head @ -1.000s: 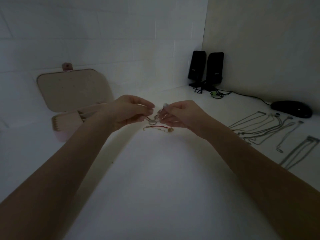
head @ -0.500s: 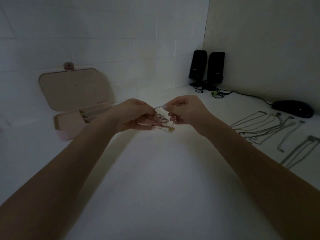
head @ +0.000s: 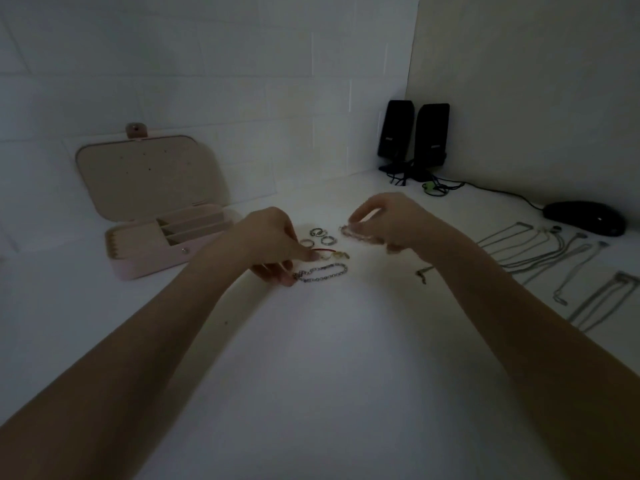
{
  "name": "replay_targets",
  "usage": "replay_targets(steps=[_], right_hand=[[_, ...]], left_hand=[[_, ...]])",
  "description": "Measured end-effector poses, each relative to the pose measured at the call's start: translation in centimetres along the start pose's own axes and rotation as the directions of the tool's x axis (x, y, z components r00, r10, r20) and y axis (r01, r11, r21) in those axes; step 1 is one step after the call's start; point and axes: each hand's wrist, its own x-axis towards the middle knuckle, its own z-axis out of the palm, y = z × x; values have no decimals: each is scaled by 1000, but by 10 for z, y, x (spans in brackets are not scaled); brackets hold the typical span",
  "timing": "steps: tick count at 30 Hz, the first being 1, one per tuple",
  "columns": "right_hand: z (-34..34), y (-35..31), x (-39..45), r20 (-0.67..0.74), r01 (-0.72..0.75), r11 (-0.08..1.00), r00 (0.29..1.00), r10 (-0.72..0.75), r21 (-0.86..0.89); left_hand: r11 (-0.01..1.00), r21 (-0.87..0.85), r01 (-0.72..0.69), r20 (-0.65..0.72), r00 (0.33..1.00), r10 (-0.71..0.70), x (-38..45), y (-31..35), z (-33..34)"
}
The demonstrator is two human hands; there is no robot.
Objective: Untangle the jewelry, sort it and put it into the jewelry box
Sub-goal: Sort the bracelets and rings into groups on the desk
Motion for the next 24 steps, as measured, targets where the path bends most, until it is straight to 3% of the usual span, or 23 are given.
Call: replay_targets(steps=[2, 3, 5, 7, 9, 12, 14, 16, 18, 20, 21, 24], right_hand=[[-7, 15, 11, -273, 37, 998, 961, -50, -53], [-7, 22, 15, -352, 35, 990, 933, -80, -133], [-3, 33, 19, -326, 46, 955, 934, -145, -292], [4, 35, 17, -181, 80, 916, 970, -162, -393], [9, 34, 15, -100, 67, 848, 985, -140, -525], [14, 29, 16, -160, 25, 751, 972, -173, -659], [18, 30, 18, -207, 29, 716, 948, -240, -697], [18, 30, 19, -281, 100, 833, 914, -293, -543], [13, 22, 17, -322, 212, 958, 909, -265, -192], [7, 4, 9, -252, 246, 955, 947, -200, 168], [6, -4, 4, -192, 232, 916, 966, -176, 327], [5, -23, -7, -51, 141, 811, 989, -137, 567]], left_hand=[[950, 274, -148, -186, 961, 203, 5, -1, 3], [895, 381, -232, -197, 925, 324, 3, 1, 6], [829, 408, -383, 53, 916, 398, -4, 7, 14], [836, 375, -401, 303, 905, 298, -4, 5, 27], [877, 352, -328, 310, 925, 221, 0, -1, 41], [860, 379, -341, 311, 922, 229, 7, -8, 51], [763, 461, -453, 357, 882, 307, 7, -7, 54], [760, 422, -494, 310, 867, 391, 5, -3, 56], [847, 195, -494, 38, 867, 497, 5, 2, 51], [847, -1, -532, -256, 819, 514, 9, 7, 39], [849, -111, -516, -308, 830, 464, 12, 7, 33], [837, -430, -337, -164, 941, 295, 15, 6, 24]])
